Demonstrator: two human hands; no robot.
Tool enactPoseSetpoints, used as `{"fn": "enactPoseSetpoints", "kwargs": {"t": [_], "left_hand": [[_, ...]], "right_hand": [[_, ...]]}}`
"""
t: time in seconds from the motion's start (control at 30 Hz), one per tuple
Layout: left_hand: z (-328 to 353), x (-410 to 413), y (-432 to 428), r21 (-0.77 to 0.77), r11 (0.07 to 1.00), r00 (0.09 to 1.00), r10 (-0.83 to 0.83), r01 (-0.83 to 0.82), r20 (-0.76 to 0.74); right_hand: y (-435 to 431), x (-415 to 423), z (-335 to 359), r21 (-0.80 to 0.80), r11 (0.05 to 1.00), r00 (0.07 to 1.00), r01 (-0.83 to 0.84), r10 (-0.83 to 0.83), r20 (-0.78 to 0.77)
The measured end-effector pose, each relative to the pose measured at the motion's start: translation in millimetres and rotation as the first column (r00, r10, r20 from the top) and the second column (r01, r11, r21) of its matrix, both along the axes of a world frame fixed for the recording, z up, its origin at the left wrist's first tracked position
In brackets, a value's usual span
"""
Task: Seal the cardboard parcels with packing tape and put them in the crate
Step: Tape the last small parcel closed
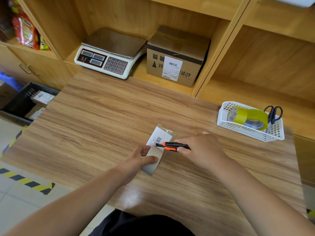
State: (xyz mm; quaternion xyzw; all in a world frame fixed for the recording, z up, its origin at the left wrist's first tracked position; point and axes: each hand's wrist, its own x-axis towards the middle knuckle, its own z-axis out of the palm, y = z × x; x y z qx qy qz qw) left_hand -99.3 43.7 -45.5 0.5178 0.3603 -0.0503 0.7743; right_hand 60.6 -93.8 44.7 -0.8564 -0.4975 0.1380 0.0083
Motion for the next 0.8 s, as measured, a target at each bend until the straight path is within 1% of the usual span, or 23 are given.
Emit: {"fn": "enactPoseSetpoints", "kwargs": {"t": [0.2, 0.23, 0.33, 0.4, 0.47, 0.57, 0.6, 0.73, 0.8], "left_hand": [[-2, 0, -2, 0.016, 1.000, 1.000, 0.010, -0.010, -0.001], [-3, 0, -2, 0.039, 0.999, 1.000, 0.011, -0.011, -0.010], [-2, 0, -4, 0.176, 0.984, 0.998, -0.005, 0.017, -0.066], [1, 1, -4, 0.220, 0.975, 0.997, -0.011, 0.027, -0.070], [2, 1, -2, 0.200, 0.979, 0.997, -0.029, 0.042, -0.068], [4, 3, 3, 0.087, 0.995, 0.996, -0.042, 0.048, -0.077], [4, 4, 4, 0.072, 0.996, 0.996, -0.043, 0.048, -0.080], [4, 9, 7, 0.080, 0.994, 0.995, -0.067, 0.073, -0.067], [5, 12, 7, 0.089, 0.994, 0.994, -0.058, 0.066, -0.088]], "right_hand": [[4, -3, 1, -0.020, 1.000, 1.000, -0.018, 0.018, -0.008], [4, -4, 1, -0.027, 0.999, 1.000, -0.023, 0.023, -0.004], [7, -5, 1, -0.051, 0.998, 0.999, -0.036, 0.037, 0.021], [9, -6, 2, -0.068, 0.996, 0.997, -0.048, 0.052, 0.056], [10, -7, 3, -0.085, 0.995, 0.996, -0.047, 0.053, 0.073], [11, -9, 2, -0.087, 0.995, 0.994, -0.041, 0.049, 0.093], [12, -10, 2, -0.087, 0.995, 0.993, -0.043, 0.052, 0.102], [14, -7, 1, -0.100, 0.994, 0.992, -0.037, 0.049, 0.118], [15, -4, 0, -0.108, 0.993, 0.992, -0.036, 0.049, 0.117]]}}
